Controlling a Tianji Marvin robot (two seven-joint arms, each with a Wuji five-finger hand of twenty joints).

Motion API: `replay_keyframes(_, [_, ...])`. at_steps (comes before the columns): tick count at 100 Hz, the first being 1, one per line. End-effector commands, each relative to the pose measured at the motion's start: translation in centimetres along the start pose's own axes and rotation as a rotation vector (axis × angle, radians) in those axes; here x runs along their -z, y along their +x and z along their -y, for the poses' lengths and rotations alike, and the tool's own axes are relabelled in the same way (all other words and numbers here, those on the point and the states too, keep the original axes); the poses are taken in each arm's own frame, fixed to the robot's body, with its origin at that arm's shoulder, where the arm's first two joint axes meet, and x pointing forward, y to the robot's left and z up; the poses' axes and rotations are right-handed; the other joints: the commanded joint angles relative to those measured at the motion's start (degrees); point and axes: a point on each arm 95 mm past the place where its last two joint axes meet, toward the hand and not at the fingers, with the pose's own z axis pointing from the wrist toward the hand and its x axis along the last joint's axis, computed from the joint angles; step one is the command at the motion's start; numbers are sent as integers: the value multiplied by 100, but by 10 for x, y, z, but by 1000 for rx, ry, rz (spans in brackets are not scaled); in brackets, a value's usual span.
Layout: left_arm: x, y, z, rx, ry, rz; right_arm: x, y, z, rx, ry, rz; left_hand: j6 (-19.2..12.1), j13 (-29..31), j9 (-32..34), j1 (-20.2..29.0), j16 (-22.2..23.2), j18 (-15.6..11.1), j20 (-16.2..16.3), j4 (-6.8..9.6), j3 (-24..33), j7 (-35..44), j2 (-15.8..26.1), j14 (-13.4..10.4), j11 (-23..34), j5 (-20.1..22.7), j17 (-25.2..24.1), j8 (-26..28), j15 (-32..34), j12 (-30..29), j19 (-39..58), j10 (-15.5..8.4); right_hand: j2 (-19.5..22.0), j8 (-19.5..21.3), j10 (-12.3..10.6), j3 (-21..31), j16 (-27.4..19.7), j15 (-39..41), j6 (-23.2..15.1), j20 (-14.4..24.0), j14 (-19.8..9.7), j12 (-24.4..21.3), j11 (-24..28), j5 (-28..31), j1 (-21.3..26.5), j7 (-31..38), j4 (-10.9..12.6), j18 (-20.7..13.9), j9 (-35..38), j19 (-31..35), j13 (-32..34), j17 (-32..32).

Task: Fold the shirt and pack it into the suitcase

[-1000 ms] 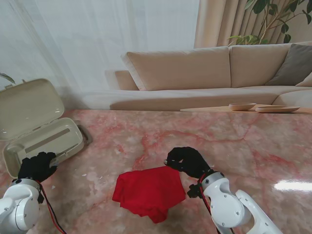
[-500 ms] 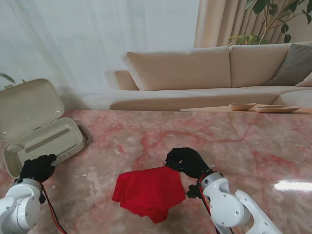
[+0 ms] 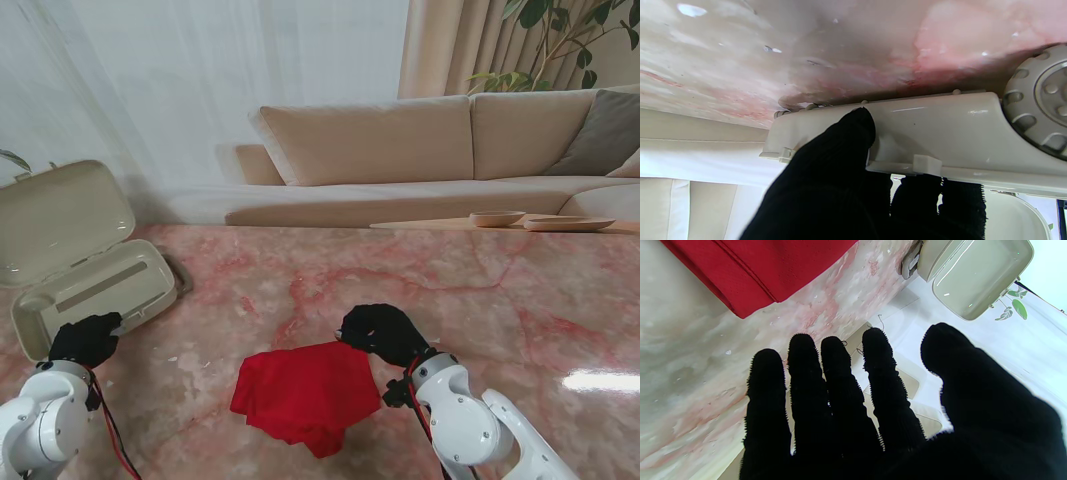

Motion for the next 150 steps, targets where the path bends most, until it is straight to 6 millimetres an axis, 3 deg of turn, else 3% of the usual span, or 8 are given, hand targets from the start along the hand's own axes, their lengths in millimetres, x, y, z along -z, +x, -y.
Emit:
replay_keyframes(1, [0, 3, -6, 3, -24, -15, 2, -4, 6, -10, 26, 19, -777, 231, 144, 453, 120, 84, 93, 59, 715, 1252, 318, -47, 143, 875, 22, 386, 322, 88, 229, -80, -39, -46, -103, 72, -116, 78, -117, 93, -101, 0, 109, 73, -118, 68, -81, -121, 75, 96, 25, -2])
replay_keyframes(52, [-19, 35, -8, 36, -47, -141, 1, -11, 6, -18, 27, 42, -883, 316, 285, 453, 174, 137, 106, 58, 779, 1524, 261, 2, 285, 1042, 77, 510, 328, 63, 231, -206, -35, -38, -80, 48, -122, 72, -90, 74, -89, -6, 116, 62, -79, 72, -74, -125, 50, 79, 3, -26])
replay_keyframes(150, [-28, 98, -23, 46, -109, -418, 1, -20, 7, -42, 30, 81, -976, 366, 338, 453, 185, 138, 112, 31, 763, 1815, 238, -40, 336, 931, 79, 678, 293, 92, 230, -289, -24, -58, -90, 51, -120, 78, -102, 60, -93, -6, 116, 60, -77, 94, -82, -139, 52, 89, -1, -28])
